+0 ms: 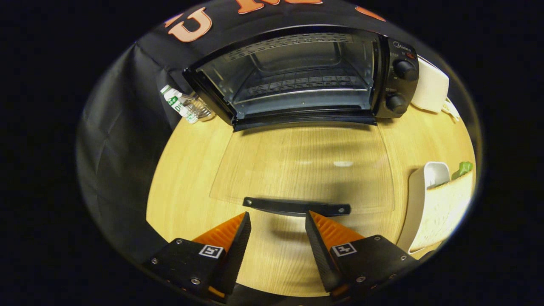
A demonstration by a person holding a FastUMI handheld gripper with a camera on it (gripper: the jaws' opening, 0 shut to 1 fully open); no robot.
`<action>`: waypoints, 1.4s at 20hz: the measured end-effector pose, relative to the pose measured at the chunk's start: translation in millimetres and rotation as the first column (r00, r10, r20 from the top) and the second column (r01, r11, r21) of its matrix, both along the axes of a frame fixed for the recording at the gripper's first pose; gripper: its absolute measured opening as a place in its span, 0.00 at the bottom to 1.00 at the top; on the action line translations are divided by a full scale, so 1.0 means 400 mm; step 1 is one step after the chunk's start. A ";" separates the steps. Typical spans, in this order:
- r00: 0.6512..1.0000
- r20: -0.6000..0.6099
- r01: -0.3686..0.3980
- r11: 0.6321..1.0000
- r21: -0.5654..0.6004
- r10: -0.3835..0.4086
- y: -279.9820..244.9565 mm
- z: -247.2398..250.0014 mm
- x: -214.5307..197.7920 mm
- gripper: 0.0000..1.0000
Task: Open the toaster oven, put the food inside, and close the toaster oven door.
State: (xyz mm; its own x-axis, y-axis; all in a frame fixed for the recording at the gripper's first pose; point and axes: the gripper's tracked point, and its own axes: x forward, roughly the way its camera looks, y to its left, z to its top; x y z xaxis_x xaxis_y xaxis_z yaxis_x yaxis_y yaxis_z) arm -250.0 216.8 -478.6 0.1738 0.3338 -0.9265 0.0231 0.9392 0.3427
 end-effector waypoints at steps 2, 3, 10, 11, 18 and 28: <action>0.999 0.033 0.003 0.999 0.035 -0.004 -0.013 0.047 0.001 0.82; 0.999 0.047 -0.001 0.999 0.050 -0.002 -0.031 0.074 0.001 0.85; 0.989 0.125 0.083 0.996 0.025 -0.085 -0.299 0.236 0.018 0.93; 0.989 0.129 0.075 0.997 -0.011 -0.073 -0.349 0.249 0.016 0.93; 0.989 0.132 0.094 0.975 -0.202 -0.068 -0.624 0.255 0.008 0.91; 0.987 -0.108 0.107 0.991 -0.078 -0.116 -0.706 0.086 -0.011 0.85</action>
